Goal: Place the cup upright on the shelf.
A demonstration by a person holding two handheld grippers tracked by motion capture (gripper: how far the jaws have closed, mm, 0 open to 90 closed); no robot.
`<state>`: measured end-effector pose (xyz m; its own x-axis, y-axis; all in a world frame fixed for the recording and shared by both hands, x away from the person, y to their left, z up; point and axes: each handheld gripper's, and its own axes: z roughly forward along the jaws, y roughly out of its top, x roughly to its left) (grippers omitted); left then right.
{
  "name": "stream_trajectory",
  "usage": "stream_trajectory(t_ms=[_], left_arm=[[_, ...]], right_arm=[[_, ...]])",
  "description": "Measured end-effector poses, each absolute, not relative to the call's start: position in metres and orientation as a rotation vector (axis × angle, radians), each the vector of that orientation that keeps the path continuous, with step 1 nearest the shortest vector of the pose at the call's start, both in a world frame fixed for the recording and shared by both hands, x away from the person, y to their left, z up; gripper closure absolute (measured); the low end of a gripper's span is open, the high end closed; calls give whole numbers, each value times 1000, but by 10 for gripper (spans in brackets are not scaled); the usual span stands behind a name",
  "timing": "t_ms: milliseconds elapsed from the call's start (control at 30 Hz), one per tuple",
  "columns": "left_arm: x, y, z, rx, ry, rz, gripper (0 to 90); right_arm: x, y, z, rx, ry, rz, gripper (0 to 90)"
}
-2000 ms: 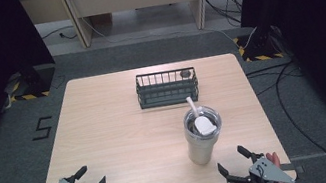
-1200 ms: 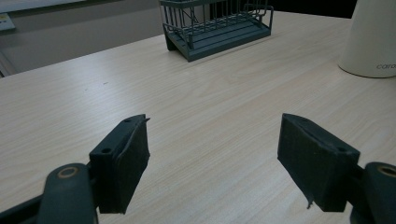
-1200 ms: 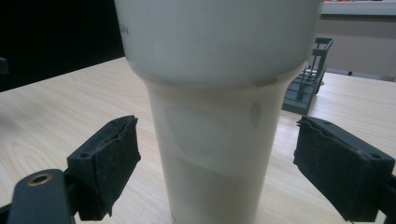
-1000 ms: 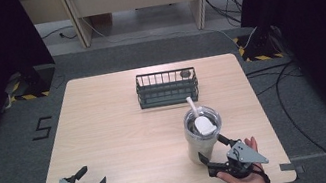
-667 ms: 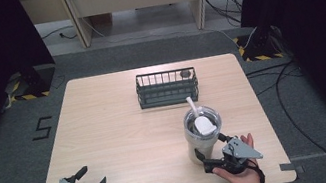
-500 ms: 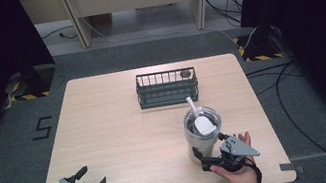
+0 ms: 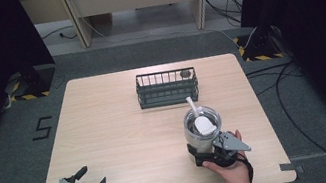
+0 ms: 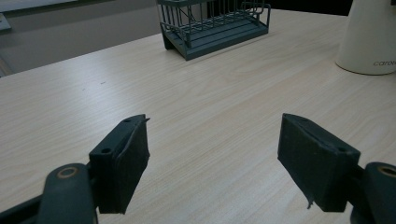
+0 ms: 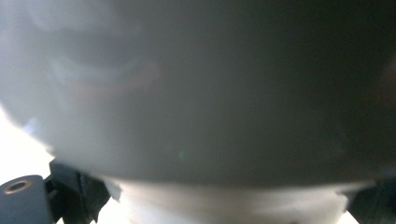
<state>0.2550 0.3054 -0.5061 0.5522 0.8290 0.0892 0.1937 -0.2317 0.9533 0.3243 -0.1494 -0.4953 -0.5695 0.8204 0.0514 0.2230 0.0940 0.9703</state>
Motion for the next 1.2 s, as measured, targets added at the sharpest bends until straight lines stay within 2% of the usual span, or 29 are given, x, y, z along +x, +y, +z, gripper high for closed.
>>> stream_trajectory(t_ms=[1200], left_arm=[[255,305,-506,1734,854,750,242]], right_arm=[[328,-149,-494,989,1862,1501,101]])
